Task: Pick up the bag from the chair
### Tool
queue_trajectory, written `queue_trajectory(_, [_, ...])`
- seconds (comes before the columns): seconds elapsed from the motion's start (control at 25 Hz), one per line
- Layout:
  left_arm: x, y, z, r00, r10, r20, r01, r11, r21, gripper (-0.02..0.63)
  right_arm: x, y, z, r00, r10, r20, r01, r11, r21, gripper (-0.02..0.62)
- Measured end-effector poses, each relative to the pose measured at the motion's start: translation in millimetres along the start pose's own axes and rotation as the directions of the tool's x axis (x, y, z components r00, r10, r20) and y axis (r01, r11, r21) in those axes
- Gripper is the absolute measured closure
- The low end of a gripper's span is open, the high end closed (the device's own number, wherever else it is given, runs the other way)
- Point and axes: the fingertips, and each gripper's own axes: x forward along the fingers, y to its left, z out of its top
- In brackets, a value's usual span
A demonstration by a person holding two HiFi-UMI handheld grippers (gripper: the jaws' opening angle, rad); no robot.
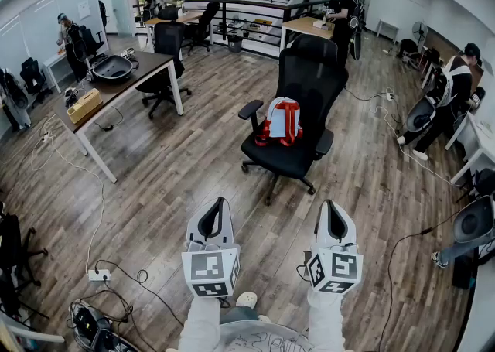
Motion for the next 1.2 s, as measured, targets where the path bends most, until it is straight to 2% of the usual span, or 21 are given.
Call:
queue_trajectory(0.64, [15,3,-3,1.000,-0.004,-0.007,0.004,1.000,-0.006,0.601,14,-4,-7,1.000,-0.007,-0.007,0.007,1.000,0.012,0.584])
queue_trajectory(1.2, [74,34,-10,0.999,-0.050,-0.015,0.050,0.999,0.010,0.600,75,2,-26,0.999,-0.034,-0.007,0.034,0.999,0.018,0.584])
